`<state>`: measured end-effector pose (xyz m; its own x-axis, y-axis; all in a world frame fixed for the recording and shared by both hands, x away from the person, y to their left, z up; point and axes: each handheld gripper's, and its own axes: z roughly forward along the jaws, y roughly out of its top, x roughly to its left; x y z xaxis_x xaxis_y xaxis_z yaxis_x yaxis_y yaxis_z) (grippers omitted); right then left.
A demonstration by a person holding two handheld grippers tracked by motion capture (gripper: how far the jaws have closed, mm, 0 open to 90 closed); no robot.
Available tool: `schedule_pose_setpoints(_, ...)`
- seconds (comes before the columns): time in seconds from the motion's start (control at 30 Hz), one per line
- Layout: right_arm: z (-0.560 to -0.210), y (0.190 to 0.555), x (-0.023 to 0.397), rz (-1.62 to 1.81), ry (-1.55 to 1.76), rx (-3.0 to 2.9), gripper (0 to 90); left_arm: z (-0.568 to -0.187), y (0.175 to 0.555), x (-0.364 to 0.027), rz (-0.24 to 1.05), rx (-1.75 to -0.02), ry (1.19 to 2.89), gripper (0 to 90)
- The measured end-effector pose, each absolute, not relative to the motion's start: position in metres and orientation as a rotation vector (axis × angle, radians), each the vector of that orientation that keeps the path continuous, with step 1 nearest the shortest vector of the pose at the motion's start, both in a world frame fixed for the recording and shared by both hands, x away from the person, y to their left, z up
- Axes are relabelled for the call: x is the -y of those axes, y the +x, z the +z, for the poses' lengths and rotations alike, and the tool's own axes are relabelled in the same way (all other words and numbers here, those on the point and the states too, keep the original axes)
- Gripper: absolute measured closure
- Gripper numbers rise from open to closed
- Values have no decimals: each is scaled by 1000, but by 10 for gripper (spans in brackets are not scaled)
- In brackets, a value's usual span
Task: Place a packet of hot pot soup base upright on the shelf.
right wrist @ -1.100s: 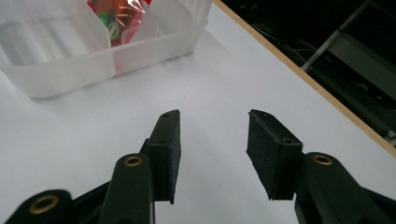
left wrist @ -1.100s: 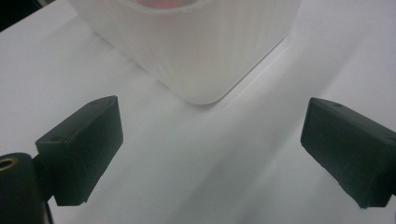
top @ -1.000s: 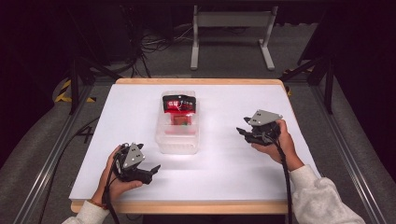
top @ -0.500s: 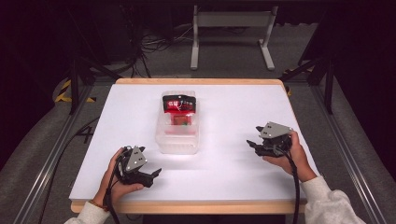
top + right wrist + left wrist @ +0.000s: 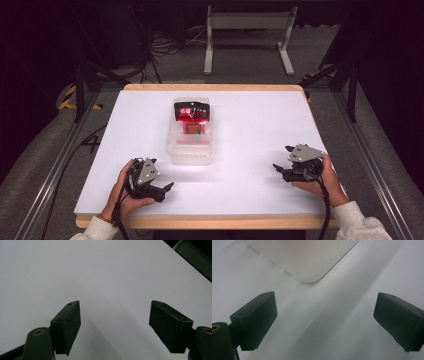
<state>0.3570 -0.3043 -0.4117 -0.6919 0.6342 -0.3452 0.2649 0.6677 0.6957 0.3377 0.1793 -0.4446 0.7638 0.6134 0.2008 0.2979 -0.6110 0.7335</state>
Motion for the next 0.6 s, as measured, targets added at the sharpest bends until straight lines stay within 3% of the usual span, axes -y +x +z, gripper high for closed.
schedule_pose_setpoints(0.6, -430, 322, 344, 897, 804, -2241, 178, -447, 336, -178, 589, -671, 2258, 55)
